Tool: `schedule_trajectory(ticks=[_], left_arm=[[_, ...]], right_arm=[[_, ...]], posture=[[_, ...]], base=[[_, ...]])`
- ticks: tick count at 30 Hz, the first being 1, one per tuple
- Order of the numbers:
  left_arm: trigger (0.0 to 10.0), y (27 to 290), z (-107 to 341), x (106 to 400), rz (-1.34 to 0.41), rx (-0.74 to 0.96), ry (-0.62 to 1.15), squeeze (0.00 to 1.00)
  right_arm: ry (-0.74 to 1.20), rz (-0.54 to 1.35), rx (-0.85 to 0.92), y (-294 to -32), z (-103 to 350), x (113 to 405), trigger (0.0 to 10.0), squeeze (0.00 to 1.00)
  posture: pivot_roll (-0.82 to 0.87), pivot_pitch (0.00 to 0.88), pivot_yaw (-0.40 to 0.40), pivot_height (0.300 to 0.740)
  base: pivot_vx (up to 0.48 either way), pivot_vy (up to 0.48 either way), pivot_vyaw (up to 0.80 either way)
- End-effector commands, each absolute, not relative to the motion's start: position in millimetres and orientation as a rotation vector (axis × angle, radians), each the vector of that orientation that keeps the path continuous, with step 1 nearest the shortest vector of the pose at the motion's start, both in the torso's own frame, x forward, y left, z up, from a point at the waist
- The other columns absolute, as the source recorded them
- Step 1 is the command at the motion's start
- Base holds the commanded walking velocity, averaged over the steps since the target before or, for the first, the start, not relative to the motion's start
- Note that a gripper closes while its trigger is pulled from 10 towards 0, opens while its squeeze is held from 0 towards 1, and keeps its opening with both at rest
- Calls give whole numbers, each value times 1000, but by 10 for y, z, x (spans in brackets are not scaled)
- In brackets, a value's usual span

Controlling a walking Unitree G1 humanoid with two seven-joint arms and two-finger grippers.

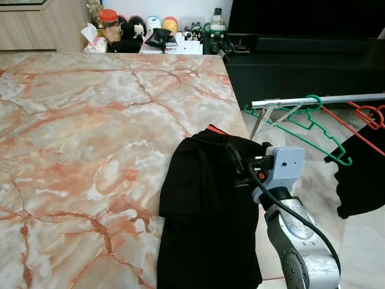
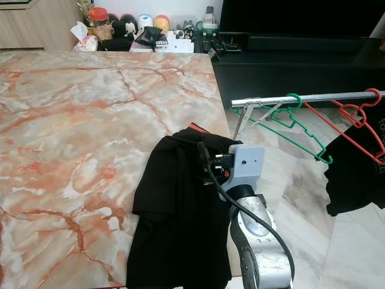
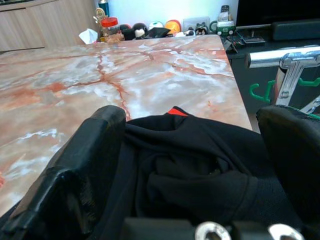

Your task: Hang hanger

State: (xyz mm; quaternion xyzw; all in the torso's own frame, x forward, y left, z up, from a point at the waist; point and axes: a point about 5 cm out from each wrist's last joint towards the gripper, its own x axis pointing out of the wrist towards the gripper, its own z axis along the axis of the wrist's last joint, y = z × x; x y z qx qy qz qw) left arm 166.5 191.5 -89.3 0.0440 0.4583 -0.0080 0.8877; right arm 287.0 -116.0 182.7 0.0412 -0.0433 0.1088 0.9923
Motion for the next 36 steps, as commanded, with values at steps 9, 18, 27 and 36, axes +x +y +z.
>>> schedule_trajectory(ticks=[9,18,27,36], left_arm=[[10000,1869,-1020,1384,-37,97,1067,0],[10000,1878,-1025,1370,-34,101,1076,0],[10000,1873,-1032,1355,-50,113,1088,0],[10000,1870,-1029,1367,-65,118,1090,0]], right_arm=[[-86,207,83,-1194,1826,2840,10000,0],[-81,202,91,-1193,1815,2840,10000,0],[-80,201,89,-1194,1812,2842,10000,0],[-79,203,90,-1185,1812,2847,10000,0]], posture=[[31,187,-76,740],[33,188,-76,740],[33,188,-76,740],[35,190,-76,740]], base=[[0,-309,0],[0,-324,0],[0,-324,0],[0,-324,0]])
